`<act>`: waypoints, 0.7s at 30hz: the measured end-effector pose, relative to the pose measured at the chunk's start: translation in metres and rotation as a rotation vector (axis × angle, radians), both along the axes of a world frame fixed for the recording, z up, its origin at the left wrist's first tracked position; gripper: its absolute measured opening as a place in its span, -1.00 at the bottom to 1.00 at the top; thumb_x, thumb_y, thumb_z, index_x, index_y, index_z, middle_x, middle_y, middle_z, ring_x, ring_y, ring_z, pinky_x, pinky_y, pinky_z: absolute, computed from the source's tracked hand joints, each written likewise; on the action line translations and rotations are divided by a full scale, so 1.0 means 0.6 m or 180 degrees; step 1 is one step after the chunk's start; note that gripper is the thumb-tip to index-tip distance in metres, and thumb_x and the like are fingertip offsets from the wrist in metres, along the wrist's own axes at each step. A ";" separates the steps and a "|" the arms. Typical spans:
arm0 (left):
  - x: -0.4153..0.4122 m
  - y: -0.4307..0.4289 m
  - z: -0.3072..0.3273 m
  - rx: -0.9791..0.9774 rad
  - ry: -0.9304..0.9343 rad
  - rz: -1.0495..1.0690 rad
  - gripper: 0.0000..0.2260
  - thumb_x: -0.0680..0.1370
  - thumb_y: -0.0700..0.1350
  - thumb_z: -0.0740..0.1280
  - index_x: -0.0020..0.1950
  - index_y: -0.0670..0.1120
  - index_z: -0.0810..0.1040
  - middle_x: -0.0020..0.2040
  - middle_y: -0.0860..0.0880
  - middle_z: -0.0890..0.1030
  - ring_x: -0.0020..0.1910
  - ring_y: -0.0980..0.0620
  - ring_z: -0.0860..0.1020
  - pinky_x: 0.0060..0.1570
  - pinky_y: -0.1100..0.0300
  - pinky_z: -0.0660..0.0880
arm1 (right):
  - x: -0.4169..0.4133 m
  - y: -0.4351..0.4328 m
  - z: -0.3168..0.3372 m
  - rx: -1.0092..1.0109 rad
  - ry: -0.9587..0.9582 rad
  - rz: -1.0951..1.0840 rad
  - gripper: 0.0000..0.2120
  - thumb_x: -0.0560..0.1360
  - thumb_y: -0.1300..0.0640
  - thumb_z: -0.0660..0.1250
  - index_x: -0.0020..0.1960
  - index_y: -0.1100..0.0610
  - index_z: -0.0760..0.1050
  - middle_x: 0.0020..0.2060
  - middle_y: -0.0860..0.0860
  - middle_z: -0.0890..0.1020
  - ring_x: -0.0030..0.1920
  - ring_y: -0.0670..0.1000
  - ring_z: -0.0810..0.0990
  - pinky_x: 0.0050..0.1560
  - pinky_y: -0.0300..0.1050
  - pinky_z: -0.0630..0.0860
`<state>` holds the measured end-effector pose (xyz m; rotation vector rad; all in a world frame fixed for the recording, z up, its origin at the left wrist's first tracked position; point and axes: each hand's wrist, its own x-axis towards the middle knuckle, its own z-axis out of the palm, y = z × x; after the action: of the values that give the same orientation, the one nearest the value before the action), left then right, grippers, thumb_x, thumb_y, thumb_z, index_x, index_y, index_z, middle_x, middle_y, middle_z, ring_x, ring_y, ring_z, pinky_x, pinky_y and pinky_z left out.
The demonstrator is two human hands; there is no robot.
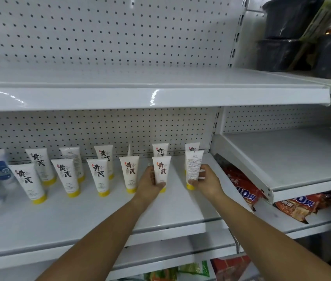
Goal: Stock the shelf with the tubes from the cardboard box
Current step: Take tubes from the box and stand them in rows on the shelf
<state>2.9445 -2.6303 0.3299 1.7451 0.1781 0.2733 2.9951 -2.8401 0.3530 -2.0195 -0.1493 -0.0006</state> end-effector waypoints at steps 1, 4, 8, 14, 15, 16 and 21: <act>0.000 0.000 -0.001 0.0011 0.0025 0.0001 -0.58 0.47 -0.40 0.42 0.20 -0.04 0.40 0.11 -0.06 0.62 0.08 0.01 0.61 -0.16 0.37 0.54 | 0.000 0.000 -0.003 -0.0006 0.0013 -0.0005 -0.55 0.41 0.25 0.51 0.21 0.07 0.42 0.05 0.00 0.59 -0.01 -0.02 0.59 -0.01 -0.20 0.52; -0.001 -0.003 0.002 0.0046 0.0061 0.0017 -0.55 0.46 -0.41 0.41 0.22 -0.05 0.38 0.10 -0.04 0.60 0.09 0.01 0.58 -0.21 0.43 0.52 | -0.002 0.000 -0.007 0.0003 0.0032 0.0012 -0.55 0.41 0.25 0.51 0.21 0.07 0.42 0.04 0.00 0.59 -0.02 -0.03 0.59 -0.04 -0.24 0.50; -0.004 -0.004 0.000 0.0211 0.0044 0.0091 -0.36 0.37 -0.47 0.44 0.36 -0.12 0.32 0.17 -0.05 0.53 0.23 0.00 0.50 -0.05 0.54 0.42 | -0.004 0.001 -0.004 0.0026 0.0006 0.0026 -0.56 0.40 0.24 0.52 0.20 0.06 0.43 0.03 -0.01 0.60 -0.03 -0.04 0.59 -0.11 -0.30 0.47; -0.022 -0.006 0.012 0.0202 0.0005 0.0532 -0.22 0.32 -0.39 0.51 0.47 -0.11 0.29 0.37 -0.13 0.43 0.41 -0.04 0.37 0.28 0.25 0.28 | -0.007 -0.008 0.010 0.0071 -0.0032 0.0043 -0.54 0.41 0.26 0.51 0.23 0.09 0.43 0.05 0.00 0.59 0.00 -0.01 0.59 -0.02 -0.17 0.53; -0.028 -0.010 0.018 0.0181 -0.0056 0.0601 -0.22 0.33 -0.38 0.51 0.48 -0.11 0.28 0.38 -0.13 0.43 0.41 -0.04 0.37 0.28 0.25 0.28 | -0.007 -0.010 0.011 0.0071 -0.0042 0.0038 -0.54 0.41 0.26 0.51 0.23 0.09 0.43 0.06 0.01 0.59 0.00 0.00 0.59 -0.02 -0.16 0.54; -0.034 -0.015 0.024 0.0179 -0.0113 0.0657 -0.22 0.33 -0.36 0.51 0.49 -0.10 0.28 0.38 -0.12 0.42 0.40 -0.03 0.37 0.28 0.25 0.28 | -0.007 -0.012 0.013 0.0065 -0.0047 0.0035 -0.54 0.41 0.26 0.51 0.24 0.09 0.43 0.05 0.01 0.59 0.00 0.00 0.59 -0.03 -0.17 0.53; -0.071 -0.049 0.069 0.0317 -0.0617 0.0846 -0.25 0.37 -0.31 0.48 0.50 -0.05 0.27 0.42 0.00 0.36 0.40 0.07 0.35 0.25 0.35 0.27 | -0.005 -0.020 0.018 0.0059 -0.0062 0.0035 -0.53 0.41 0.26 0.51 0.24 0.09 0.42 0.04 0.00 0.60 -0.01 -0.01 0.59 -0.10 -0.25 0.48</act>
<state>2.9020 -2.6595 0.3713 1.7808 0.2589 0.6520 2.9922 -2.8520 0.3641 -2.0007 -0.1722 -0.0148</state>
